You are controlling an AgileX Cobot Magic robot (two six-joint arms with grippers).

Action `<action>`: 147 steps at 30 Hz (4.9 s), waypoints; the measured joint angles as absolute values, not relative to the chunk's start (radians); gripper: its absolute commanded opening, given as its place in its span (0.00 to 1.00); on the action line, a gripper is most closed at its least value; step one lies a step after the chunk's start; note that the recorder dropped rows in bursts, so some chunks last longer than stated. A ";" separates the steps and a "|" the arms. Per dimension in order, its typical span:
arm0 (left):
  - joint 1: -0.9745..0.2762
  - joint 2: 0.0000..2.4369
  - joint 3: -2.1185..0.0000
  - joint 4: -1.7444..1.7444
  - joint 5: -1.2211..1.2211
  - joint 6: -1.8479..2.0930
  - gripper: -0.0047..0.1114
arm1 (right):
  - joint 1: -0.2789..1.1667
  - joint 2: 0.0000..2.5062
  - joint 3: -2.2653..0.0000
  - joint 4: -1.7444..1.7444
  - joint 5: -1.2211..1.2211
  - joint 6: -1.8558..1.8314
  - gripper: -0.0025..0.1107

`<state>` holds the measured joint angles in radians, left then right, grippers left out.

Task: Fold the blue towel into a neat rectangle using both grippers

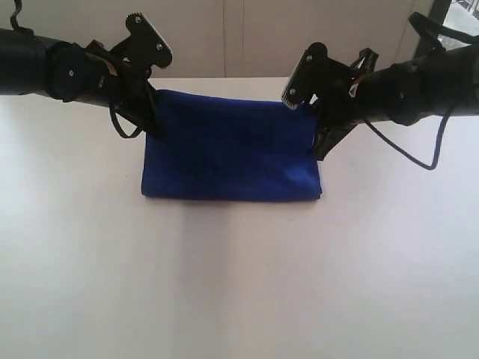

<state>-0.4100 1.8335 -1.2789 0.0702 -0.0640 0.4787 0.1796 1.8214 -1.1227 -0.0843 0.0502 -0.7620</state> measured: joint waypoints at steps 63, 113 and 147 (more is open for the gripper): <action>-0.410 1.896 -1.284 0.070 -0.157 0.495 0.39 | 0.141 1.843 -1.187 -0.084 0.077 -0.762 0.30; -0.410 1.642 -1.278 0.062 0.721 0.019 0.04 | 0.140 1.584 -1.165 0.073 0.860 -0.271 0.02; -0.405 2.038 -1.458 -0.138 0.377 0.050 0.04 | 0.140 2.013 -1.320 0.437 0.550 -0.324 0.02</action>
